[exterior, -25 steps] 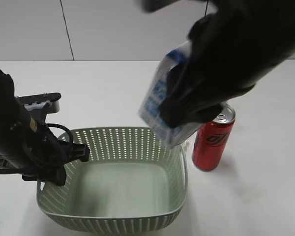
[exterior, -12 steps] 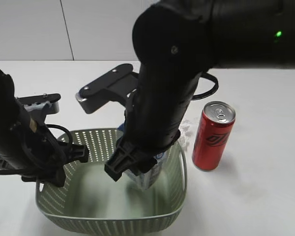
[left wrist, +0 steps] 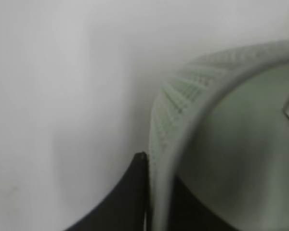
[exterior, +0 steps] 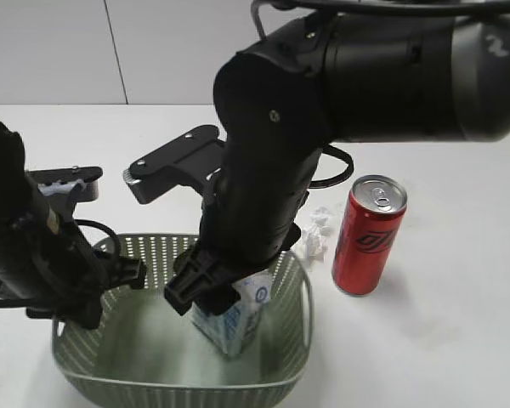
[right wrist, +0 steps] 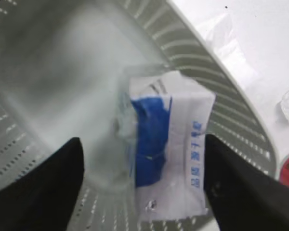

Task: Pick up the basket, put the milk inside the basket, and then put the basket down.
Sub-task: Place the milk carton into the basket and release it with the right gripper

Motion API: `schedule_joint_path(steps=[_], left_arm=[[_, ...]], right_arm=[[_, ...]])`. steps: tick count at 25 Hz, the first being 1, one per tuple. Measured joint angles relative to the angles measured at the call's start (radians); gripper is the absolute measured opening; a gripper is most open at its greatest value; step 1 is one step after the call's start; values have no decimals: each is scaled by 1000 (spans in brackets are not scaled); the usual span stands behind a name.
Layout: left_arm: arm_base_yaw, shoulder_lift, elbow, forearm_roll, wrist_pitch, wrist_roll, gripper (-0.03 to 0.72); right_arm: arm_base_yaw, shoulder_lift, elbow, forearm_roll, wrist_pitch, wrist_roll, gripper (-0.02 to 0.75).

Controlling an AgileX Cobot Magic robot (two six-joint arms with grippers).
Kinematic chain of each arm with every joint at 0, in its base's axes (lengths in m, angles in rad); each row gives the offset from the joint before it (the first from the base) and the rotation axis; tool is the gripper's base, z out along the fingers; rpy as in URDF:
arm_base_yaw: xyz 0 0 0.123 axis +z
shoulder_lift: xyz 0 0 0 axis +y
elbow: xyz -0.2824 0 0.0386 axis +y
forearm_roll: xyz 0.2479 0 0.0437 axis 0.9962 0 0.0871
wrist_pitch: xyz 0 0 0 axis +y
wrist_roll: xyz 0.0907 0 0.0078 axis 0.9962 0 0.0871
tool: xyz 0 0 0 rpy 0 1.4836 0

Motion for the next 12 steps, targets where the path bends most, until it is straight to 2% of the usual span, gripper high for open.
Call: schedule_joint_path(steps=[1, 3, 12], left_arm=[[1, 5, 3, 14, 13, -3, 9], [2, 5, 4, 13, 15, -2, 6], [2, -71, 6, 15, 25, -3, 6]], right_arm=[[0, 0, 0, 0, 0, -2, 589], [0, 0, 0, 7, 2, -4, 625], [0, -101, -6, 12, 11, -4, 626]])
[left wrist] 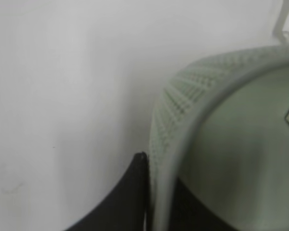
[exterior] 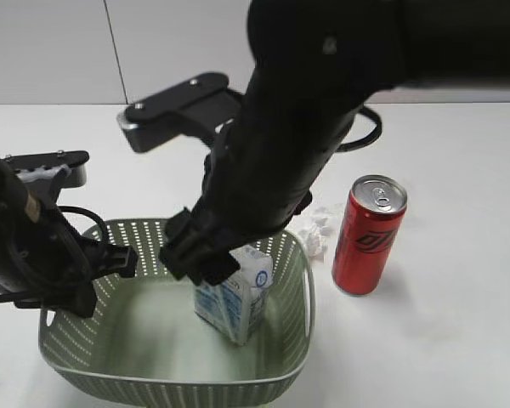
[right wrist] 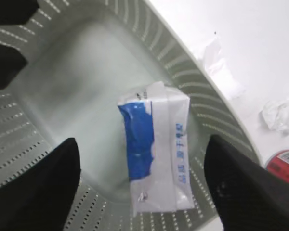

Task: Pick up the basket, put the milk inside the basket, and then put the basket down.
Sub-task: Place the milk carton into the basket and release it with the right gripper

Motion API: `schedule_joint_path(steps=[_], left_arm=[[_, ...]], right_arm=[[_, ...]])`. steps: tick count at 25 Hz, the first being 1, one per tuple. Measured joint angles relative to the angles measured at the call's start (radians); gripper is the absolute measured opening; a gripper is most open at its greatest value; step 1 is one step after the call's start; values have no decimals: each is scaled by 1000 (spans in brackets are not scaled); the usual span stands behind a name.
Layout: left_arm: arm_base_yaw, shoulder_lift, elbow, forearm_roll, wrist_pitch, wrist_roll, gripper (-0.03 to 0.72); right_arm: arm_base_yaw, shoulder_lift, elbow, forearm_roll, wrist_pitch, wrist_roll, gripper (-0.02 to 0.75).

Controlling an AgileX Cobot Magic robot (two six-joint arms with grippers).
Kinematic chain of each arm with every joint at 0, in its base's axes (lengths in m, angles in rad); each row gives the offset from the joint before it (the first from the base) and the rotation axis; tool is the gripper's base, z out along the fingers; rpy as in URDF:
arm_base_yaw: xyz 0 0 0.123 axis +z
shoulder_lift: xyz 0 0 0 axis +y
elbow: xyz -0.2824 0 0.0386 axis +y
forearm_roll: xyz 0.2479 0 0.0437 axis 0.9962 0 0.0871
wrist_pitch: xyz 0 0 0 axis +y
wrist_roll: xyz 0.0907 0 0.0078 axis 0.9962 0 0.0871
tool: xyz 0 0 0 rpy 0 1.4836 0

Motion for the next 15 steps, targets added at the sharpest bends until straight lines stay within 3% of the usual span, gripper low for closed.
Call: schedule_joint_path(steps=[6, 8, 15], left_arm=[[0, -31, 0, -2, 11, 0, 6], [0, -38, 0, -3, 19, 0, 6], [0, -42, 0, -4, 53, 0, 6]], right_arm=[[-26, -196, -3, -82, 18, 33, 624], [-93, -241, -7, -84, 51, 34, 622], [-445, -267, -8, -70, 168, -98, 610]])
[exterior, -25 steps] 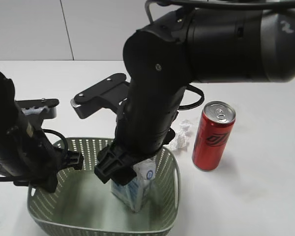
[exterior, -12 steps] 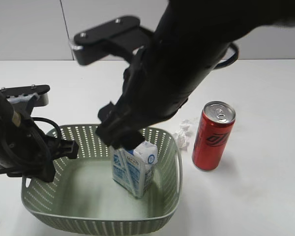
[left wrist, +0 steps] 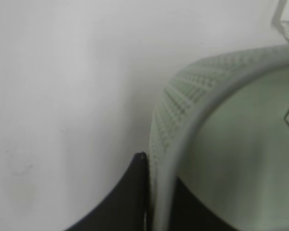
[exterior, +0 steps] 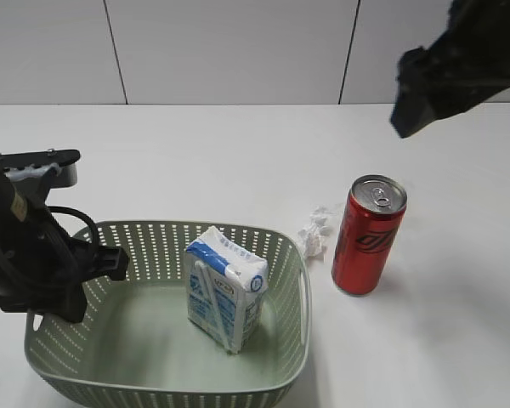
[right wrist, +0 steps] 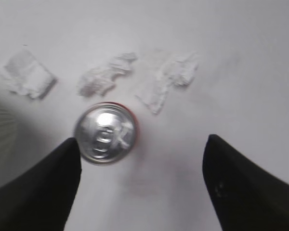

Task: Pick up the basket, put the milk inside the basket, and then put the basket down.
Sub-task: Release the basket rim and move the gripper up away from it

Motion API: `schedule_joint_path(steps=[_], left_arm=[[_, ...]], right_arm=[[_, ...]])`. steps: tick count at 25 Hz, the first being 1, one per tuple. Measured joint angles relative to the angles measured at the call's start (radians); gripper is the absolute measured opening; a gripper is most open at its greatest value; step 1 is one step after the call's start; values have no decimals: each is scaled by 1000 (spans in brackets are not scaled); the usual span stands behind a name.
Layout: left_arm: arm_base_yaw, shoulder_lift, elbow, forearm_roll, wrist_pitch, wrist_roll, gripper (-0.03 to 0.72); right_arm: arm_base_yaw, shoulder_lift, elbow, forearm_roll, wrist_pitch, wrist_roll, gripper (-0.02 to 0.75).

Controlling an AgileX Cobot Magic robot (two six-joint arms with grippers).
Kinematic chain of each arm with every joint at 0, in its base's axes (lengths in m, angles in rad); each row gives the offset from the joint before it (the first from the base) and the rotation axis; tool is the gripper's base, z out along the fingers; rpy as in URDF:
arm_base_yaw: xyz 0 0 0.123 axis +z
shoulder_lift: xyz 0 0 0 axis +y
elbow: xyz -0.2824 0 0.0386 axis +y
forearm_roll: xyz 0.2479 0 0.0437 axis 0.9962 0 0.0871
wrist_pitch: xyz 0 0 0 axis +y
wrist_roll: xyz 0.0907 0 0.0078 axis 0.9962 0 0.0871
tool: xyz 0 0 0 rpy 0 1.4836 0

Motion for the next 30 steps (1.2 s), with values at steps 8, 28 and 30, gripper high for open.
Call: schedule_joint_path(steps=[8, 28, 30], left_arm=[[0, -1, 0, -14, 24, 0, 6], [97, -1, -83, -14, 56, 54, 6], [103, -1, -117, -14, 65, 61, 6]], right_arm=[[-353, -1, 0, 19, 117, -125, 595], [-466, -650, 573, 171, 46, -191, 593], [-466, -749, 636, 171, 12, -193, 593]])
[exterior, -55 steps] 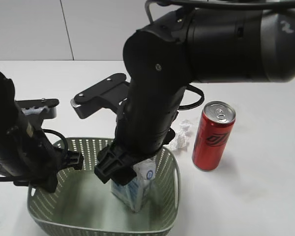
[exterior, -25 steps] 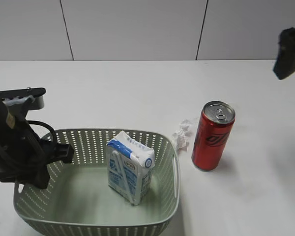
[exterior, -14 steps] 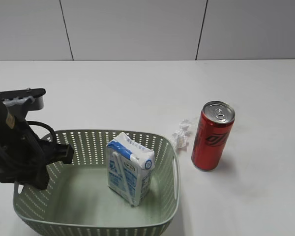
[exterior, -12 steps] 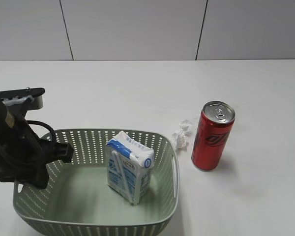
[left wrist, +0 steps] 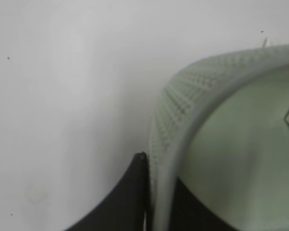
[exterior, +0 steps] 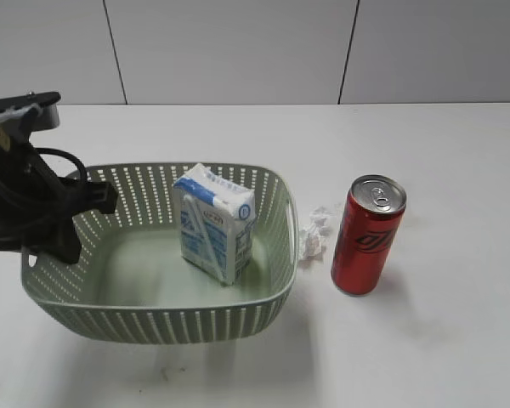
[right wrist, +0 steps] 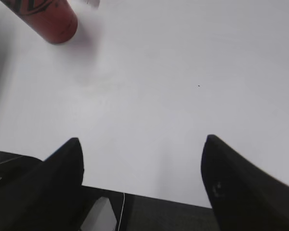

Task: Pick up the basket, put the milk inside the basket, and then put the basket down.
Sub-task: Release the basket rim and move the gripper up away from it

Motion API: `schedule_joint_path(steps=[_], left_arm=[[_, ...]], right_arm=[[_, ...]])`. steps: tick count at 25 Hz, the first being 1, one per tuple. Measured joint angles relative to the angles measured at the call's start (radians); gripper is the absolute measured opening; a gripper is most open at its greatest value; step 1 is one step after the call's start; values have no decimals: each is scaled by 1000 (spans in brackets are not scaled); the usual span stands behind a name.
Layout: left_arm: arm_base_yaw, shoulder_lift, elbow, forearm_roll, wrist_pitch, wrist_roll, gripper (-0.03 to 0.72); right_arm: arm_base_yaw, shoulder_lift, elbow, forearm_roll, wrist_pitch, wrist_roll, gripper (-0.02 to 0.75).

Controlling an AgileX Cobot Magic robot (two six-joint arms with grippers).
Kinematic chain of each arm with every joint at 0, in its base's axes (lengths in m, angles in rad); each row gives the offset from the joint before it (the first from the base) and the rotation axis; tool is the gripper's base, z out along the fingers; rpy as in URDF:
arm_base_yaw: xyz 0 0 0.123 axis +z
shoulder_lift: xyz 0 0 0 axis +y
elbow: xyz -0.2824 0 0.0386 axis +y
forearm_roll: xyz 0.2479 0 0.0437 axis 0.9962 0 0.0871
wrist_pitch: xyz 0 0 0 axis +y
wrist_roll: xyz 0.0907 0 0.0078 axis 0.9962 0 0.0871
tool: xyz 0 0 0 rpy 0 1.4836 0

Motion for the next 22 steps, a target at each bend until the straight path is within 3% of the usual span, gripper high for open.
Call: schedule_joint_path(steps=[10, 22], left_arm=[[71, 45, -164, 10, 51, 40, 6], [111, 275, -419, 15, 105, 77, 6]], right_arm=[[0, -348, 241, 1, -52, -2, 592], [0, -623, 260, 5, -70, -5, 592]])
